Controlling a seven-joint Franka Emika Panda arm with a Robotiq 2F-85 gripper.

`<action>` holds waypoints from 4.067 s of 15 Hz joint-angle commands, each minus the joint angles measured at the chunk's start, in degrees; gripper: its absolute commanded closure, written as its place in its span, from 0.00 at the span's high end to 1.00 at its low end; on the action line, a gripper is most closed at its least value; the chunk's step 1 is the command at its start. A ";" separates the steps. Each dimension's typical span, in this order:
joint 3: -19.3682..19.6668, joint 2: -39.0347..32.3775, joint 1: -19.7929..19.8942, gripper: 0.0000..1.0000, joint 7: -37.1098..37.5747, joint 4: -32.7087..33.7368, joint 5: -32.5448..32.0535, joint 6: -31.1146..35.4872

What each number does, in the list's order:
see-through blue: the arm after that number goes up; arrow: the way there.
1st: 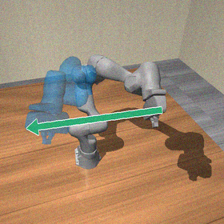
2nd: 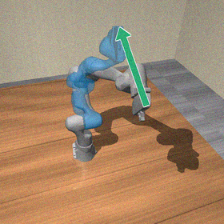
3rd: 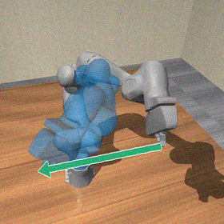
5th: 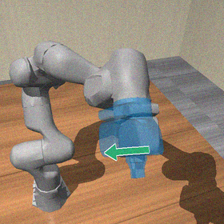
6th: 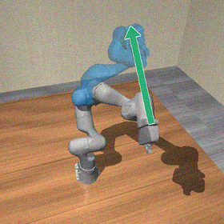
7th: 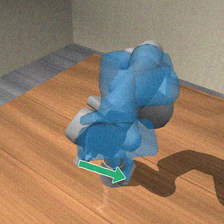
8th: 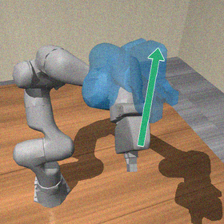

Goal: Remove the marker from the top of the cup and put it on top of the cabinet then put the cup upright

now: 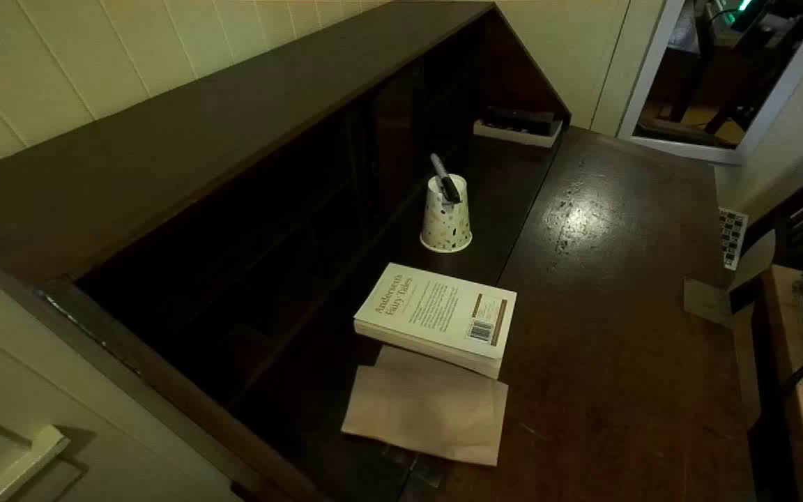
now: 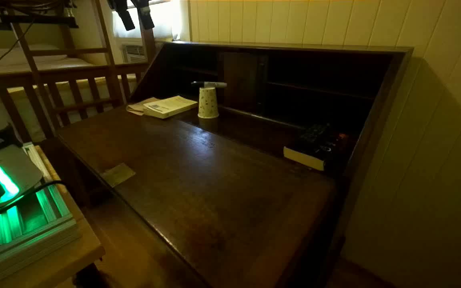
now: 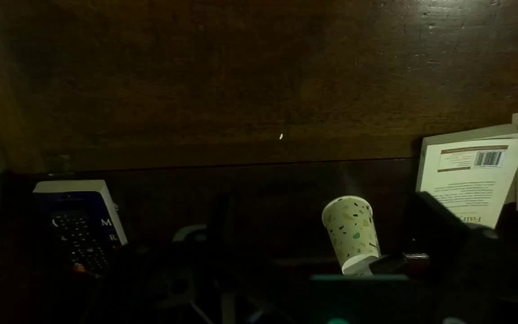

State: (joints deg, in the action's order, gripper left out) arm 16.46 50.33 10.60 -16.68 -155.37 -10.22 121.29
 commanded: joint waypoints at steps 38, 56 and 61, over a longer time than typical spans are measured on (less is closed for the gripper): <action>-12.17 -38.11 -2.90 1.00 25.09 16.88 5.63 20.85; -14.08 -54.95 -7.70 1.00 26.39 25.40 12.05 30.21; -14.18 -57.98 -8.23 1.00 26.81 27.26 11.96 30.50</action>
State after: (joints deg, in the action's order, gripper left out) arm 2.46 -5.13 2.90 9.68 -130.42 0.05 151.52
